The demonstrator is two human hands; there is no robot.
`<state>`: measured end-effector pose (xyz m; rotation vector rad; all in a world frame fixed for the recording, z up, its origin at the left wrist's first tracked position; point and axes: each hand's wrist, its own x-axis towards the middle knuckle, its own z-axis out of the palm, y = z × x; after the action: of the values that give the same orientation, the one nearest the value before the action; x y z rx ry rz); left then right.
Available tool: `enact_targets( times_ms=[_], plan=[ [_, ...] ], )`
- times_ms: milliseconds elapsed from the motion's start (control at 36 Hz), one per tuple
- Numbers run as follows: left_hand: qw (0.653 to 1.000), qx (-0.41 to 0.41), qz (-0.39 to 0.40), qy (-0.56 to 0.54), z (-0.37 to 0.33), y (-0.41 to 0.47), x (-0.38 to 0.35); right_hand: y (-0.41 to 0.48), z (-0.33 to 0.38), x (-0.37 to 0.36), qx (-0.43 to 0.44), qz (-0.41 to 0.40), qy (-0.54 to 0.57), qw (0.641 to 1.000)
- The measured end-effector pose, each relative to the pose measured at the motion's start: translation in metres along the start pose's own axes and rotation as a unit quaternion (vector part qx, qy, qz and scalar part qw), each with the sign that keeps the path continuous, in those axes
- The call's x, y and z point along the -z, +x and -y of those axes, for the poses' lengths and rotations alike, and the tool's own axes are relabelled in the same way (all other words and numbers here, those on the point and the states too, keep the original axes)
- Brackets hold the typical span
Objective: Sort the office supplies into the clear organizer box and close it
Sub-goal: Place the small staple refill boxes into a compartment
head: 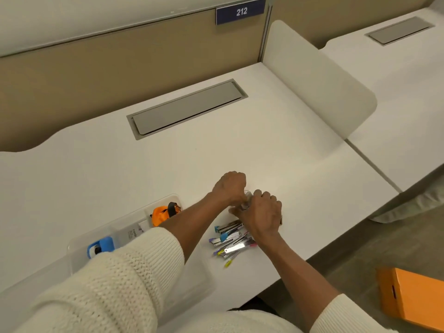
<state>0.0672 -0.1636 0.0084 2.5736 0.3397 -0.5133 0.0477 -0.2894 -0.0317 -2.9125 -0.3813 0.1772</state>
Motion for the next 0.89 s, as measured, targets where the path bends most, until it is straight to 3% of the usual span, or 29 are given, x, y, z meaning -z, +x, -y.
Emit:
enact_targets(
  times_ms=[194,389,639,889],
  plan=[
    [1.0,-0.008,0.021,0.005,0.005,0.004,-0.002,0.003,0.007,-0.004,0.03,0.007,0.078,0.996],
    [0.999,0.014,-0.007,-0.04,0.016,0.004,-0.004,0.006,0.005,-0.005,0.057,0.021,0.127,0.99],
    [0.985,0.101,0.012,-0.142,0.022,-0.001,-0.001,0.005,-0.005,-0.007,0.092,0.042,0.146,0.984],
    [0.958,0.139,-0.018,-0.251,0.022,-0.011,0.007,0.005,-0.009,-0.009,0.115,0.016,0.173,0.978]
  ],
)
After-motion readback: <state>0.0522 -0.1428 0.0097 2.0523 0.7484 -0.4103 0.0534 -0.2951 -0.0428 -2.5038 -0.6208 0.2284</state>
